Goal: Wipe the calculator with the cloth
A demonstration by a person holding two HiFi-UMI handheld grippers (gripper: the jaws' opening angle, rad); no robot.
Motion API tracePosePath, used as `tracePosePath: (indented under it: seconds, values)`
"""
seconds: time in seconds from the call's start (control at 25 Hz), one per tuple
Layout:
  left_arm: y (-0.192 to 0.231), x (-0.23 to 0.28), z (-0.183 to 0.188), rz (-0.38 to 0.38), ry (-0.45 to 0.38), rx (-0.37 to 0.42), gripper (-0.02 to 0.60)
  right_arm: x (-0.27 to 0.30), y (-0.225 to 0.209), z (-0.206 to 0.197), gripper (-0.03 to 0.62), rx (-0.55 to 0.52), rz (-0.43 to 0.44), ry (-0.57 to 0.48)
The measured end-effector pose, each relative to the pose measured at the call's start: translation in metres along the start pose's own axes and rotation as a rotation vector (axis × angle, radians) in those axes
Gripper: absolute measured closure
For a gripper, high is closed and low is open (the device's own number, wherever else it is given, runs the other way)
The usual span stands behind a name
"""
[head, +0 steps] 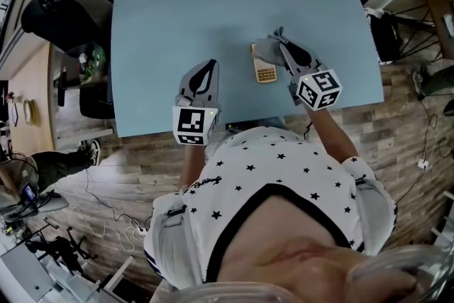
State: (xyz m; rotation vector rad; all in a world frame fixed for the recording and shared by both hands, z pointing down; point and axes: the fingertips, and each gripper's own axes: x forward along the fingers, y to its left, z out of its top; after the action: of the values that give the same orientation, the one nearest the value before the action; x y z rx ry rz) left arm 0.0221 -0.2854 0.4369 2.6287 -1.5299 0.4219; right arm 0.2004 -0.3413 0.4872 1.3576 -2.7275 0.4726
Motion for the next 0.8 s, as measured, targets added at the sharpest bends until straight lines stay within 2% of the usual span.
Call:
tracePosePath:
  seconds: [0.2,0.8]
  values:
    - [0.002,0.0,0.002,0.012,-0.001,-0.002,0.551,0.005,0.014,0.01,0.563,0.008,0.061,-0.014]
    - [0.003,0.0,-0.002,0.057,0.02,-0.015,0.551,0.015,0.021,0.009,0.563,0.011,0.133,0.008]
